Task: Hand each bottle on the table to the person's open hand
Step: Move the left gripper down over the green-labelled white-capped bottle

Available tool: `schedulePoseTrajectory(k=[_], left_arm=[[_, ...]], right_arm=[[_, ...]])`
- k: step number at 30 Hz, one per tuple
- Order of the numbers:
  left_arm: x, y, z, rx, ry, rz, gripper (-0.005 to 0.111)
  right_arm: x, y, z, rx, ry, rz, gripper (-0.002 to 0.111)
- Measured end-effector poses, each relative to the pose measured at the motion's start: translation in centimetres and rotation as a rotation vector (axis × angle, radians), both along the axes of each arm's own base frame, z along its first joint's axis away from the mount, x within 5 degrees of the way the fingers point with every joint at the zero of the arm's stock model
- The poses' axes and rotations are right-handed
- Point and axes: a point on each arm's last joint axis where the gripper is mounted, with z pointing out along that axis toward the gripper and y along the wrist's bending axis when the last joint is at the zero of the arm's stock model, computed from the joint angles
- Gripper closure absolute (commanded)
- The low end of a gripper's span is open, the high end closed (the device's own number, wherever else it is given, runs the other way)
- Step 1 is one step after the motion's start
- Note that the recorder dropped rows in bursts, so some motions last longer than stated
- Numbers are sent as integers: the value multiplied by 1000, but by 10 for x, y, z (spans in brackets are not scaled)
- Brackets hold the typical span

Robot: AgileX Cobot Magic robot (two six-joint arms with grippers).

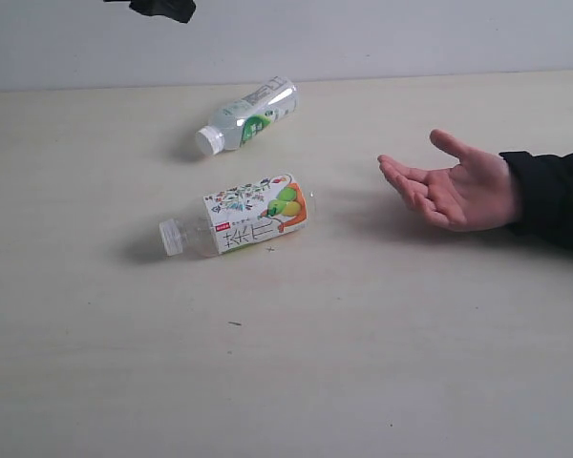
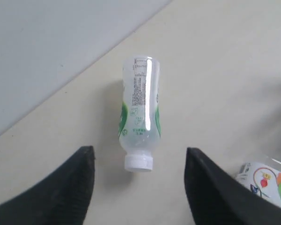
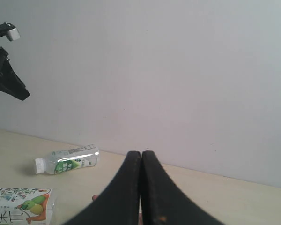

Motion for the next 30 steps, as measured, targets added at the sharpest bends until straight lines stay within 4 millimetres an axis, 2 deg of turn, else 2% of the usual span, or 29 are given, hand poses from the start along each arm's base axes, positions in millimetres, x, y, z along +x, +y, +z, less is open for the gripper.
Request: schedulePoseTrajectory(k=[6,15,25,30], left_arm=[[3,0,-3,-36,8,43,43],[19,-5,-37,28,66,39,42],[41,-46,-61,91,75,-44,42],[54,-52,-81,100,91,-37,42]], right_arm=[[0,0,0,0,0,0,108],[0,0,0,0,0,0,108],[0,0,0,0,0,0,108],[0,0,0,0,0,0,108]])
